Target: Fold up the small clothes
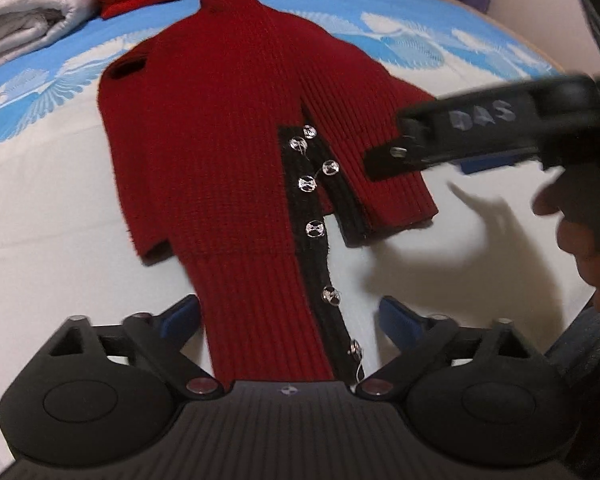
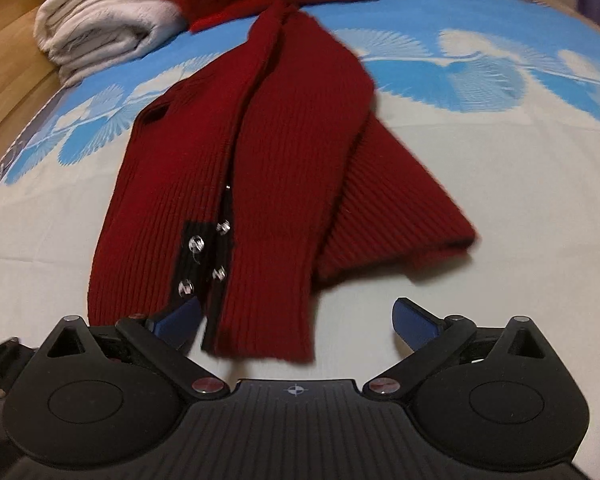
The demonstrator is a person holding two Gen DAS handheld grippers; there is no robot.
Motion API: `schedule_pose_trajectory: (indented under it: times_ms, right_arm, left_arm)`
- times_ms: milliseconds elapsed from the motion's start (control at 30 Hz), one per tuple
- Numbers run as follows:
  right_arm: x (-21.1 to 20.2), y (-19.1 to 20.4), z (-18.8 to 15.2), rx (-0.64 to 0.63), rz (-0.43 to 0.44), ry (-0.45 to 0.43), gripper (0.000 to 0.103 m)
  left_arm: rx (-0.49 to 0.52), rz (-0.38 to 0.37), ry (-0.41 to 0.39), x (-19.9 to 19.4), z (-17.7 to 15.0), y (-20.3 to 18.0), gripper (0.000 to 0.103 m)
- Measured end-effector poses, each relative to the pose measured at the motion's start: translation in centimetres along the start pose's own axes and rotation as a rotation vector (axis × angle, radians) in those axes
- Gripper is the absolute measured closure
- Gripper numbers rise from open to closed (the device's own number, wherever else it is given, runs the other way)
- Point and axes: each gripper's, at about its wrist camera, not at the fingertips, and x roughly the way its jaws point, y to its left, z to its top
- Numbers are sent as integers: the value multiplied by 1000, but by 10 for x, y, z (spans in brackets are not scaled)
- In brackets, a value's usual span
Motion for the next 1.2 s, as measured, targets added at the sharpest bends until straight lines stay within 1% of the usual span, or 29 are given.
schedule_pose_trajectory:
  times_ms: [67,100,133,167,200,233,267,300,367,433,500,533,567,600,633,667,700,733,767,800,833,867,900,933,1000,1067,1133,1167,1200]
  right_arm:
    - [12,1,3,4,55,47,19]
    - [17,1,4,15,78,69,21]
    - [20,2,2,24,100,79,41]
    - [19,4,2,14,90,67,73]
    - [16,8,2,-19,49,44,87]
    - [9,10,2,-40,16,12,94]
    - [-1,10,4,-30,9,-22,94]
    - [-15,8,6,-18,30,-67,94]
    - [-53,4,14,-29,42,-205,94]
    - [-88,-7,34,-38,16,-336,94]
    - [-118,-32,70,-18,-54,-447,94]
    - [-127,-48,89,6,-102,-488,94]
    - [-134,-67,111,38,-176,-530,94]
    - [-140,-87,132,79,-260,-564,94]
    - [-145,-113,153,156,-348,-599,94]
    - [-149,-140,170,266,-421,-623,93]
    - [-152,-172,184,398,-517,-634,92]
    - [-153,-194,191,485,-609,-630,86]
    - [-152,-211,194,552,-696,-611,71]
    - [-151,-222,193,581,-718,-578,56]
    - [-149,-230,184,588,-679,-563,33]
    - [-147,-231,169,579,-599,-581,28]
    - [-143,-230,156,562,-537,-577,28]
    - [-134,-224,142,524,-469,-523,27]
    - [-114,-202,114,446,-362,-413,27]
    - [-95,-172,93,363,-246,-335,27]
    - [-80,-131,65,253,-128,-259,27]
    - [-74,-113,54,198,-93,-224,27]
    - [-73,-92,46,137,-69,-186,27]
  left_arm:
    - [-3,38,-11,3,4,-1,42]
    - [-6,35,-18,3,5,-1,50]
    - [-26,26,-19,1,8,2,65]
    - [-52,25,-25,0,11,5,77]
    - [-83,27,-30,-4,13,10,78]
    - [-131,34,-29,-9,16,18,79]
    - [-180,42,-44,-17,19,26,80]
    - [-207,49,-79,-29,22,35,80]
    - [-266,112,-208,-66,33,64,81]
    - [-362,162,-318,-101,51,108,82]
    - [-445,220,-373,-119,75,155,82]
    - [-478,306,-411,-124,92,186,82]
    - [-489,404,-446,-125,104,209,82]
    - [-494,528,-476,-124,116,234,82]
    - [-499,653,-494,-117,129,260,82]
    - [-526,769,-482,-110,140,290,81]
    - [-582,856,-447,-102,149,317,81]
    - [-656,960,-401,-95,153,346,80]
    - [-706,1017,-368,-91,153,362,66]
    - [-749,1030,-343,-89,150,374,56]
    - [-781,990,-339,-89,142,381,39]
    - [-795,911,-360,-86,132,377,24]
    - [-793,852,-369,-82,124,370,19]
    - [-784,813,-360,-80,116,361,17]
    - [-736,693,-308,-69,105,329,17]
    - [-704,525,-239,-54,96,290,17]
    - [-710,363,-160,-44,78,245,17]
    - [-716,278,-107,-38,69,224,17]
    - [-722,222,-76,-35,62,209,17]
